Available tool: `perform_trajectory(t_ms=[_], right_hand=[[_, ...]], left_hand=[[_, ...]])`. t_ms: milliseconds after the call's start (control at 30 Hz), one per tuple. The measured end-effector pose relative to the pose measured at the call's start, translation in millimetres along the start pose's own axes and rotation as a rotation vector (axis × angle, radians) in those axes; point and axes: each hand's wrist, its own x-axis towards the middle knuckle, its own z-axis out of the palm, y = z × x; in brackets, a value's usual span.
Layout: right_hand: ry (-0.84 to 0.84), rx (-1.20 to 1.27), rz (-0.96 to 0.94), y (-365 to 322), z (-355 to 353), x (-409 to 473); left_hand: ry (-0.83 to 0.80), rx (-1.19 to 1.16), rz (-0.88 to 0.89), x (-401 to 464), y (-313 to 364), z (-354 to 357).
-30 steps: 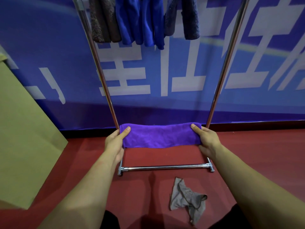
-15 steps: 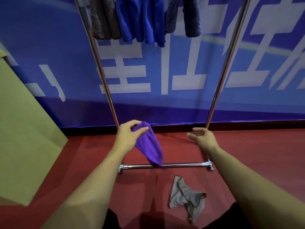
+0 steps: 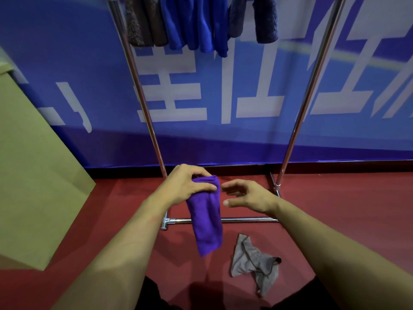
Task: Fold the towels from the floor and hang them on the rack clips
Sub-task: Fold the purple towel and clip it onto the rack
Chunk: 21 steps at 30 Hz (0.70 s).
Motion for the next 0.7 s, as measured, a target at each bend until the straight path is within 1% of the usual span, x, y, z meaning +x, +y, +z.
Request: perform_trajectory(t_ms=[167, 267, 400, 533, 600, 700], right_hand=[[-0.218, 0.02, 0.024, -8, 13, -8], [-0.302, 0.021, 0.043, -10, 19, -11], [-0.316, 0.085, 0.074, -16, 22, -12], [-0.336, 0.103, 0.038, -27, 23, -15], [-0.316, 0.124, 0.015, -33, 22, -16], [-0.269, 0.153, -0.037, -46, 18, -19]], left_hand=[[0.098, -0.194, 0.023, -2, 11, -5], [0.133, -0.252, -0.004, -4, 7, -10], [0.212, -0.313, -0.081, -7, -4, -15], [0.332, -0.514, -0.224, -10, -17, -17], [0.354, -0.624, -0.324, -12, -27, -15], [0.339, -0.708, -0.436, -14, -39, -11]])
